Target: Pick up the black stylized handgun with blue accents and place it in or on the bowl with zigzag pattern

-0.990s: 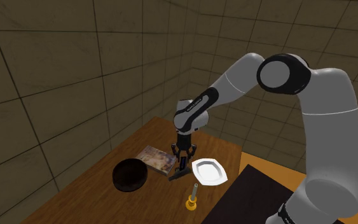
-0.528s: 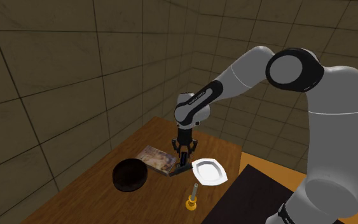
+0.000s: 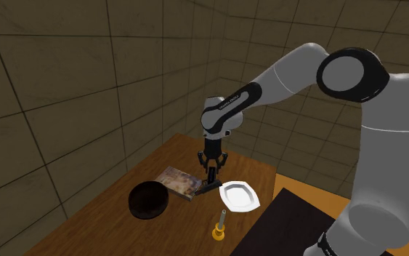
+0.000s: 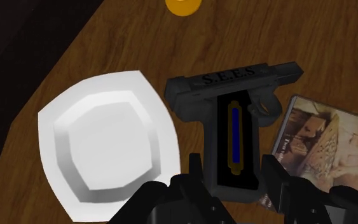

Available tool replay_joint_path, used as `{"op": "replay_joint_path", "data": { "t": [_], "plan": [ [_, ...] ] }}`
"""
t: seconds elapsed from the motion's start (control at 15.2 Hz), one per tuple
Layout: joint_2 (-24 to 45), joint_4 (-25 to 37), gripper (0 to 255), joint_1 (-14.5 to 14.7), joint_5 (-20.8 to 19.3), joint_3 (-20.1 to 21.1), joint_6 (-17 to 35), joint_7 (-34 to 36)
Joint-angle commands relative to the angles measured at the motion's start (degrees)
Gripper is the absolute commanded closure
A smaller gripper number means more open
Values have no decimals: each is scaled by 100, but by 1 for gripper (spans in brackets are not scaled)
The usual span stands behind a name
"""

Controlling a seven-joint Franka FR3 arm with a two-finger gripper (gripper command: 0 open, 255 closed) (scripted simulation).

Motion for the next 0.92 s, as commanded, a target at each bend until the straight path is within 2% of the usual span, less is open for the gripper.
{"op": "replay_joint_path", "data": {
  "t": [0.0,0.13,0.26,0.86],
  "plan": [
    [-109,20,255,0,8,8,-128,16],
    [-202,31,255,-5,14,12,-231,21],
    [-14,336,255,150,16,91,-324,254],
    [1034,2079,255,874,-72,335,-898,1244]
  ]
}}
